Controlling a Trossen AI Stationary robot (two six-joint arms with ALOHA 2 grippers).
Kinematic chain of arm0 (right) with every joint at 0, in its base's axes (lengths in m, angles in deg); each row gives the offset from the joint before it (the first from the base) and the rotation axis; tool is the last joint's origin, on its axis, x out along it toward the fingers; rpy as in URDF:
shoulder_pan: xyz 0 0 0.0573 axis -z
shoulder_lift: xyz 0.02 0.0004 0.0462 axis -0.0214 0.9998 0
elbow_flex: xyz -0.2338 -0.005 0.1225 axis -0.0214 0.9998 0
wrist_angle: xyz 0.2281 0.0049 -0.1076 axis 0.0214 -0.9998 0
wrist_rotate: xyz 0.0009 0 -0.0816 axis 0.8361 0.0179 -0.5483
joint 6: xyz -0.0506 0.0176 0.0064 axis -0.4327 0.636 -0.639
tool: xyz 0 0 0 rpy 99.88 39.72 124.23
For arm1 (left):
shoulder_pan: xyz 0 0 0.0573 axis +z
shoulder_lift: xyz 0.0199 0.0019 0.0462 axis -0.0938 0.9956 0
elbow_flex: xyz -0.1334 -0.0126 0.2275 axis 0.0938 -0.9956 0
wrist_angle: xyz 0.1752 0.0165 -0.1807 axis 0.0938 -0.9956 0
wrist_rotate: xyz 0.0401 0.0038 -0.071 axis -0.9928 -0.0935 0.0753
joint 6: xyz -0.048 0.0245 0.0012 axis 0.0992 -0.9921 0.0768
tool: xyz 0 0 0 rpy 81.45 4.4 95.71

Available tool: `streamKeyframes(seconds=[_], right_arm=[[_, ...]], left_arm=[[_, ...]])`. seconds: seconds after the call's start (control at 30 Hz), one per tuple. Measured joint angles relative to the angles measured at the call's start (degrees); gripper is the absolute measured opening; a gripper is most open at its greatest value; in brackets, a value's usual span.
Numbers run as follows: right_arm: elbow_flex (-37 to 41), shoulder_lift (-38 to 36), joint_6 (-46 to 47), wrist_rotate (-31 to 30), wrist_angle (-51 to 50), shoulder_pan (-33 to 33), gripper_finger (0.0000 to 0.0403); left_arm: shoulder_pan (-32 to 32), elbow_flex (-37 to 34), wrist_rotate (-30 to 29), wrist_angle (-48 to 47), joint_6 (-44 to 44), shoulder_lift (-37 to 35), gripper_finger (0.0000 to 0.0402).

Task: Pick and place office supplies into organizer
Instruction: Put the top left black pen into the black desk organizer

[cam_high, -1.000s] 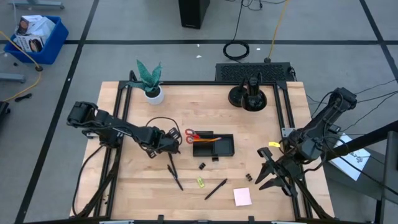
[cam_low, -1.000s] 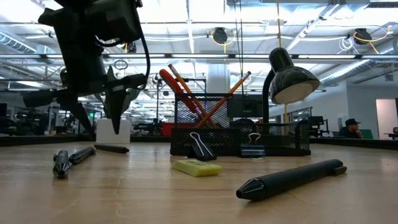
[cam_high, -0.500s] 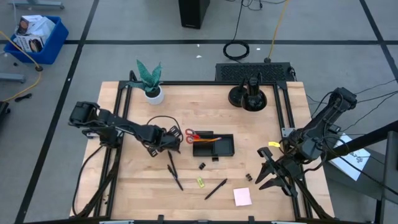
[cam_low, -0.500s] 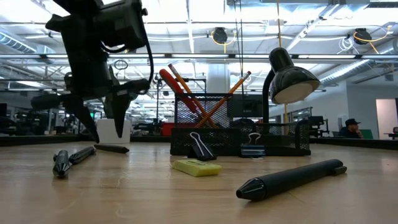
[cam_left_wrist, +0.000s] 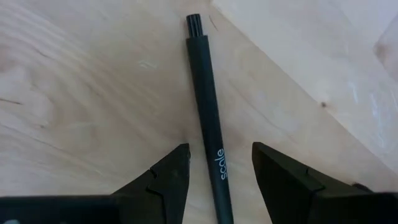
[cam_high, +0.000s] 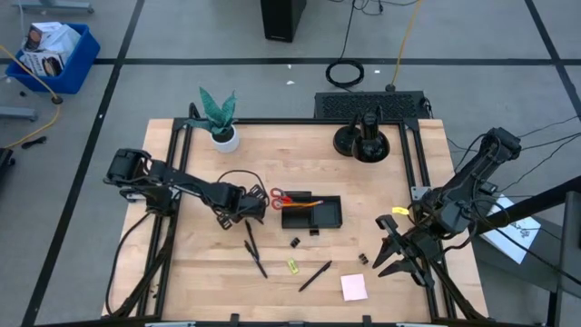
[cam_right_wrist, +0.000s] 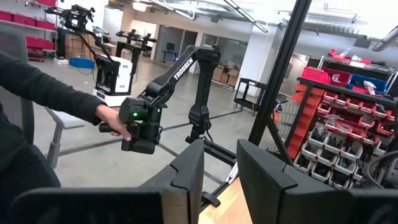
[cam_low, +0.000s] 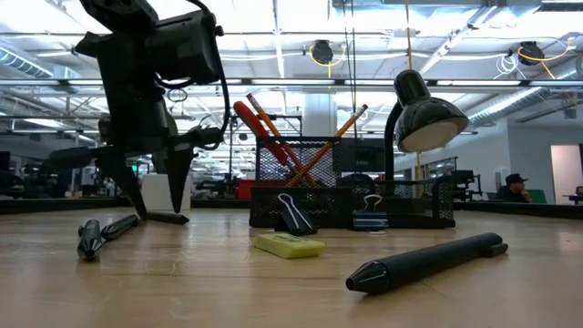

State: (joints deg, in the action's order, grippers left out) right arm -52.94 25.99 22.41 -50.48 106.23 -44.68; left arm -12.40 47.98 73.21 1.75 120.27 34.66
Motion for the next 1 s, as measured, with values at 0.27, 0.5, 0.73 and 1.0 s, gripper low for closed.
streamKeyframes(seconds=[0.27,0.5,0.73,1.0], right_arm=[[0.00,0.00,0.02,0.02,0.00,0.00,0.0091],[0.00,0.00,0.02,0.05,0.00,0.00,0.0091],[0.00,0.00,0.37,0.07,0.00,0.00,0.0091],[0.00,0.00,0.45,0.09,0.00,0.00,0.0091]], left_arm=[[0.86,-0.02,0.48,0.15,-1.08,0.02,0.0182],[1.26,-0.02,2.50,0.02,-1.14,0.02,0.0182],[1.24,-0.02,2.73,-0.22,-1.54,0.02,0.0182],[1.22,0.00,3.38,-1.73,-0.80,0.02,0.0182]])
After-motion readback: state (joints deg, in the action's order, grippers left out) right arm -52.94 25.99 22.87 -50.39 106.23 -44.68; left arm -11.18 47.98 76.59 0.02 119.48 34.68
